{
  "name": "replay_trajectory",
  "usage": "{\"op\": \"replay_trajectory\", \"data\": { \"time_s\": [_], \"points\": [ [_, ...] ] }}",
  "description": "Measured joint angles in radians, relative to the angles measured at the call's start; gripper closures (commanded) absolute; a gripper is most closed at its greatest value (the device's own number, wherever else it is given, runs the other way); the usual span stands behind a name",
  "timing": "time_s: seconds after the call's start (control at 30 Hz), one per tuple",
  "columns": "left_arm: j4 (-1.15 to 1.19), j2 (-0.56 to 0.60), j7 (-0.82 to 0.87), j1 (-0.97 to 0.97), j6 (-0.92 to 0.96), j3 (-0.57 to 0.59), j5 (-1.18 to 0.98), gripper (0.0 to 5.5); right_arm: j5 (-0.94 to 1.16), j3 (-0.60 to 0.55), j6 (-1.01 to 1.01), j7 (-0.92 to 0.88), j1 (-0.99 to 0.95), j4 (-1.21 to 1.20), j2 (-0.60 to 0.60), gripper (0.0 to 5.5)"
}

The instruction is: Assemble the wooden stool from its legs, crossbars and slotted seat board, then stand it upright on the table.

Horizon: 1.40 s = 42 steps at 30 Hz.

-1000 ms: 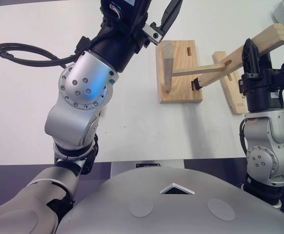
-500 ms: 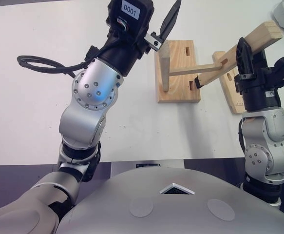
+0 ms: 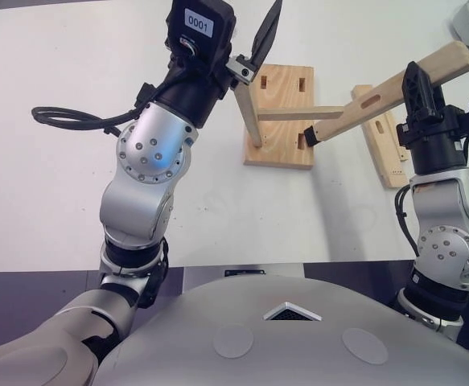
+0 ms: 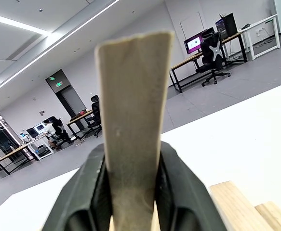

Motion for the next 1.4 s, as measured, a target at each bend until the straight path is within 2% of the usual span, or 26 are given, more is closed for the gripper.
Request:
{"op": "replay_trajectory", "data": {
  "time_s": [0.07,0.17,0.27,0.33,0.4,0.47,0.6,0.83,0.97,1.1,1.4],
  "points": [
    [-0.036,0.005,-0.005,-0.007,0.008,0.052,-0.011,1.8,0.009,-0.004,0.014,-0.012,-0.002,-0.01,0.0,4.48],
    [-0.122,0.001,-0.016,-0.035,0.047,0.201,-0.093,1.8,0.051,-0.023,0.042,-0.046,0.001,-0.023,-0.001,4.48],
    [-0.203,0.018,-0.048,-0.025,0.088,0.441,-0.246,1.8,0.119,-0.069,0.068,-0.097,-0.006,-0.019,-0.006,4.48],
    [-0.206,0.069,-0.09,0.063,0.089,0.578,-0.285,1.8,0.17,-0.106,0.087,-0.138,-0.027,-0.008,-0.017,4.48],
    [-0.184,0.099,-0.125,0.181,0.067,0.646,-0.285,1.8,0.211,-0.124,0.101,-0.165,-0.047,-0.004,-0.033,4.48],
    [-0.145,0.097,-0.136,0.313,0.023,0.641,-0.275,1.8,0.256,-0.127,0.124,-0.194,-0.064,0.001,-0.039,4.48],
    [-0.02,0.058,-0.154,0.49,-0.105,0.488,-0.203,1.8,0.286,-0.119,0.14,-0.237,-0.068,0.004,-0.038,4.48],
    [0.257,0.042,-0.181,0.515,-0.278,0.258,-0.092,1.8,0.282,-0.085,0.154,-0.257,-0.059,0.005,-0.035,4.48],
    [0.415,0.014,-0.226,0.45,-0.341,0.24,-0.13,2.38,0.276,-0.083,0.144,-0.253,-0.055,0.011,-0.028,4.48],
    [0.381,-0.003,-0.27,0.452,-0.361,0.244,-0.21,2.38,0.27,-0.083,0.122,-0.248,-0.044,0.019,-0.013,4.48],
    [0.257,-0.014,-0.231,0.444,-0.326,0.243,-0.245,2.38,0.31,-0.079,0.107,-0.245,-0.012,0.039,0.024,4.48]
  ]
}}
